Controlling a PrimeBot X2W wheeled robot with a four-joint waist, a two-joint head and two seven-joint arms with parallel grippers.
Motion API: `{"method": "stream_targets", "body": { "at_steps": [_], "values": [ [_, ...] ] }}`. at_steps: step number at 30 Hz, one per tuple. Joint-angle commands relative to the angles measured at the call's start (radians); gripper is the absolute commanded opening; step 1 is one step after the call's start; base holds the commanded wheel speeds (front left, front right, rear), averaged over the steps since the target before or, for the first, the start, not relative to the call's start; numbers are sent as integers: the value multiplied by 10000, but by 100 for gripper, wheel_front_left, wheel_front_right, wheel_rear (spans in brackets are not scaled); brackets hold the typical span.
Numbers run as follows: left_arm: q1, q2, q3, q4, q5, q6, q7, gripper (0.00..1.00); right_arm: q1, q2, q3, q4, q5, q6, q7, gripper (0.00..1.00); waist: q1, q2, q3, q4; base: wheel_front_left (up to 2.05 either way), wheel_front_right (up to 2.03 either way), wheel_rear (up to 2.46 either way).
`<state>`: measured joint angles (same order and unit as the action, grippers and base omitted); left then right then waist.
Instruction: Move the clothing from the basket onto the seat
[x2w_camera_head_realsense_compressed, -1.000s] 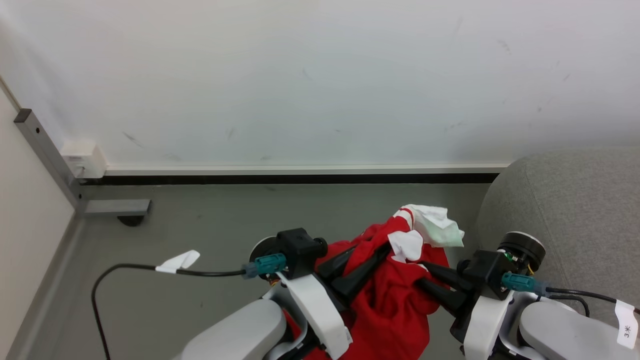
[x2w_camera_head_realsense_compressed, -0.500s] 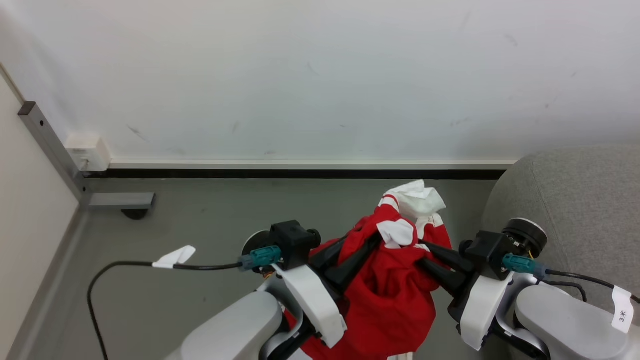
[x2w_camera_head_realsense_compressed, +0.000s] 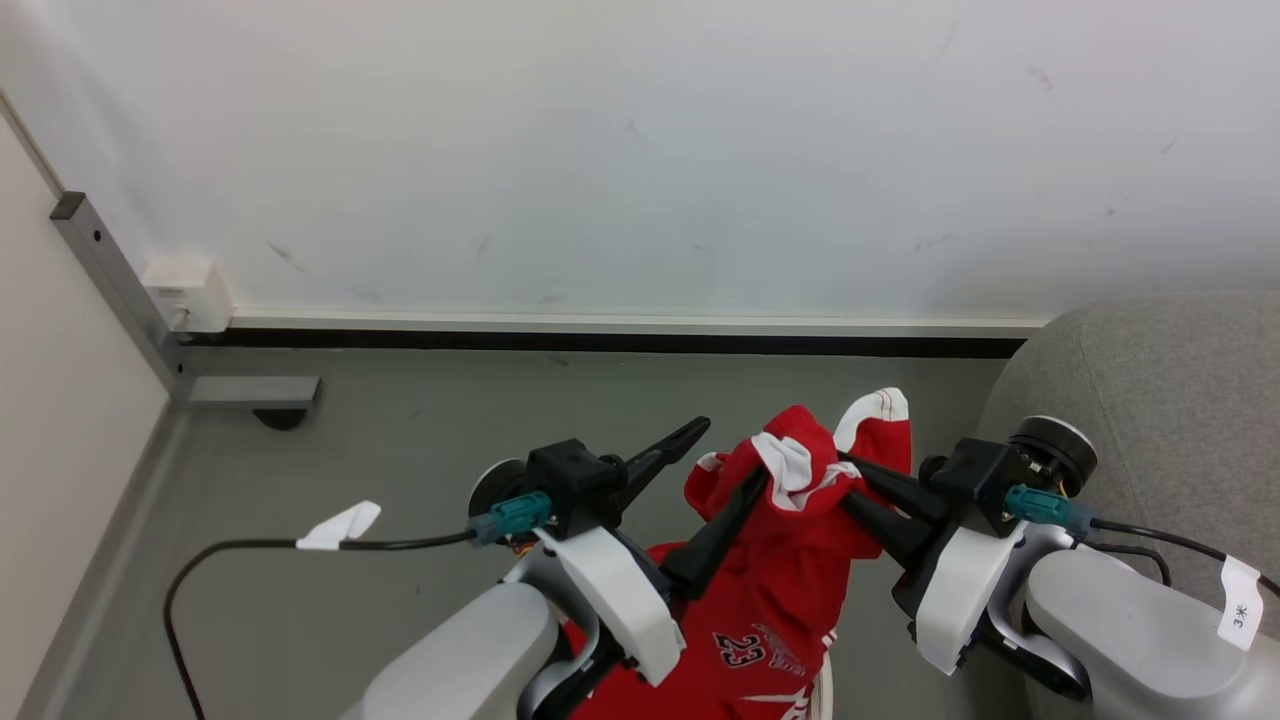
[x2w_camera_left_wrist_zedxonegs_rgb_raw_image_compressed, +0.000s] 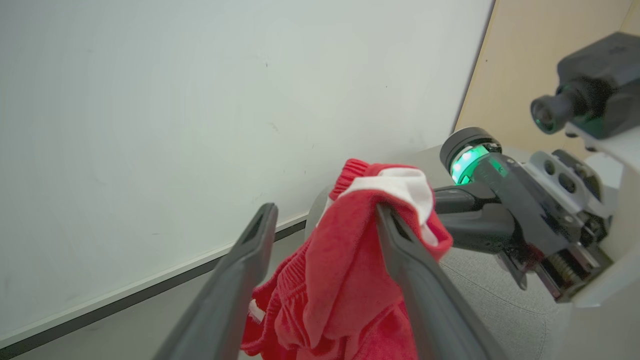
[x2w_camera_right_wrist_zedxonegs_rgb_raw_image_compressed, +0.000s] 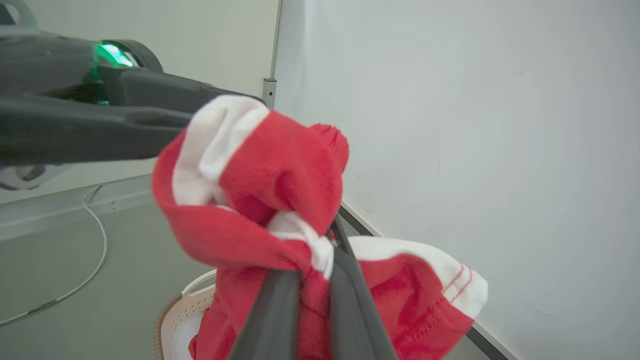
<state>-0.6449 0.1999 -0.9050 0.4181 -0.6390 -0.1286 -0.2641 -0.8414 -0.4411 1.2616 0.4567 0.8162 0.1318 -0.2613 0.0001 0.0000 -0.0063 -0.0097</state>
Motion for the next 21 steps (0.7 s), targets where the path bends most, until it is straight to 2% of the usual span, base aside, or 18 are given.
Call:
{"method": "stream_targets", "body": {
  "at_steps": [1,13,21],
  "values": [
    [185,-58,102,71,156,-8,-5,100,-51,-6,-84,1,-45,-21,-49,0,-1,0,13,4,0,0,0],
    [586,-186,453,122,518,-15,-6,100,300,-372,-652,-28,-89,-21,-46,0,-1,0,15,-115,0,0,0],
    [919,-192,351,74,448,-16,-6,100,562,-732,-1434,-271,-239,-21,-45,0,-1,0,14,-629,0,0,0]
  ]
}}
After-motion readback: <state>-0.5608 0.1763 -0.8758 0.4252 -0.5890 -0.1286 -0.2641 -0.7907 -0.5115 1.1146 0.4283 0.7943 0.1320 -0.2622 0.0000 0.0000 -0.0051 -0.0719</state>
